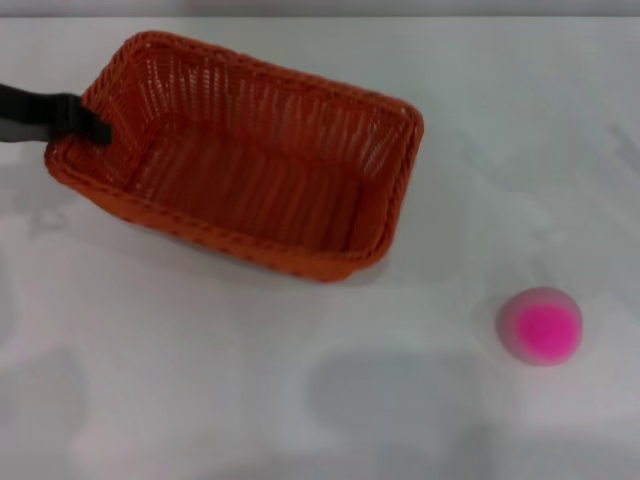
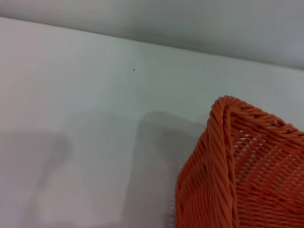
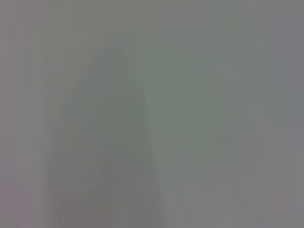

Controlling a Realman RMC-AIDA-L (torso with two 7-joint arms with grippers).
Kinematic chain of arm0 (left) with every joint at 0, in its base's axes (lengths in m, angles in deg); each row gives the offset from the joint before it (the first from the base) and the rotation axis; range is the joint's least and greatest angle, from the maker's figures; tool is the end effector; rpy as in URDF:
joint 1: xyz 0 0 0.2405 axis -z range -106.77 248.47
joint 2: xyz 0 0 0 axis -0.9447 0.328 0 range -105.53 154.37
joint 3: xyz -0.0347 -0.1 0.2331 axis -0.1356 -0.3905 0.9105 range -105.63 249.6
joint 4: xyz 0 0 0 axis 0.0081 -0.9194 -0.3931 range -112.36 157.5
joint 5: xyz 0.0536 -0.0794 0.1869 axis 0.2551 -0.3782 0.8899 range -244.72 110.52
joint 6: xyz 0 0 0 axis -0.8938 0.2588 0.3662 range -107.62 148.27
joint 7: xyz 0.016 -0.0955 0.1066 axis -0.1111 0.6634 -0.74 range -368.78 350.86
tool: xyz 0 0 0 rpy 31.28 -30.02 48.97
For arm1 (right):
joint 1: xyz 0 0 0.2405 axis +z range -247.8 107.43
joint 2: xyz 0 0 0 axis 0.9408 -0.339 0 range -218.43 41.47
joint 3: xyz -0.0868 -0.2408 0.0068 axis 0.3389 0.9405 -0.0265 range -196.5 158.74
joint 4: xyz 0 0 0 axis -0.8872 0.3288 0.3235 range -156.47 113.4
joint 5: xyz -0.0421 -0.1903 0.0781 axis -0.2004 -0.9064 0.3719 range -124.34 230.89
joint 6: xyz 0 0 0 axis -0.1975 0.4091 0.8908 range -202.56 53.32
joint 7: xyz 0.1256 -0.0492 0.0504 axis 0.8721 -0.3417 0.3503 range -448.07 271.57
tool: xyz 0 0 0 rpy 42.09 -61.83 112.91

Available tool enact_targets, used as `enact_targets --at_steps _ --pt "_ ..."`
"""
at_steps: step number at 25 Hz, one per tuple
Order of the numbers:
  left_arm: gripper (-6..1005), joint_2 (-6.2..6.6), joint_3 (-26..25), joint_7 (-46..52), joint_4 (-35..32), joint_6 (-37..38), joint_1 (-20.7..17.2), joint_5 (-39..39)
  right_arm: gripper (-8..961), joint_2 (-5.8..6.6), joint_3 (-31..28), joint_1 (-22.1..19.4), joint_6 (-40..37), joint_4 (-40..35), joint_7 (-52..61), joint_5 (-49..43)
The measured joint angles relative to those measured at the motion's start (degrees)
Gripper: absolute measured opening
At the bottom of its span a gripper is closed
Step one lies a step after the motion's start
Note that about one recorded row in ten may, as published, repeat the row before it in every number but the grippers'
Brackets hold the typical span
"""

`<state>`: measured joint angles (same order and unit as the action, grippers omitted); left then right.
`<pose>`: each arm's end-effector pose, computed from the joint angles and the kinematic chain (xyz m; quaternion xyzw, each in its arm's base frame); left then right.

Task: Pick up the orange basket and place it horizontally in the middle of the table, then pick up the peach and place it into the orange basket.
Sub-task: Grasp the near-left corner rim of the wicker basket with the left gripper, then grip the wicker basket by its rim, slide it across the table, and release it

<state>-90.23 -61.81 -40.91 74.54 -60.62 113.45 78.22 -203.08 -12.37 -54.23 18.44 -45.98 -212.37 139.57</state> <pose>-0.2423 0.4079 0.0524 -0.8013 -0.5606 -0.0155 0.2084 0.3700 0.2630 0.1088 -0.7286 0.2290 0.4084 0.4999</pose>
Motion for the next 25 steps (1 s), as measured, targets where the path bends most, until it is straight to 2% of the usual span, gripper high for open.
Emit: enact_targets --at_steps 4,8,12,18,25 --pt "162 -0.05 0.0 5.0 0.1 0.1 0.5 -0.9 837 0.0 0.0 0.0 -0.2 0.0 -0.5 -0.3" --pt "162 -0.74 0.5 9.1 0.1 0.4 1.5 -1.3 836 -0.01 0.0 -0.3 -0.3 0.0 -0.7 -0.5" --pt "162 -1.87 1.0 12.6 -0.6 1.1 3.5 -0.8 835 0.03 0.3 -0.6 -0.2 -0.3 -1.1 -0.7" --pt "163 -3.99 4.9 18.6 -1.0 3.1 5.2 1.5 836 0.08 0.8 -1.4 0.1 -0.5 -1.6 -0.8" --pt "163 -4.29 5.1 22.6 -3.9 5.8 5.4 1.8 835 0.09 0.9 -2.5 0.7 -0.6 -2.1 -0.8"
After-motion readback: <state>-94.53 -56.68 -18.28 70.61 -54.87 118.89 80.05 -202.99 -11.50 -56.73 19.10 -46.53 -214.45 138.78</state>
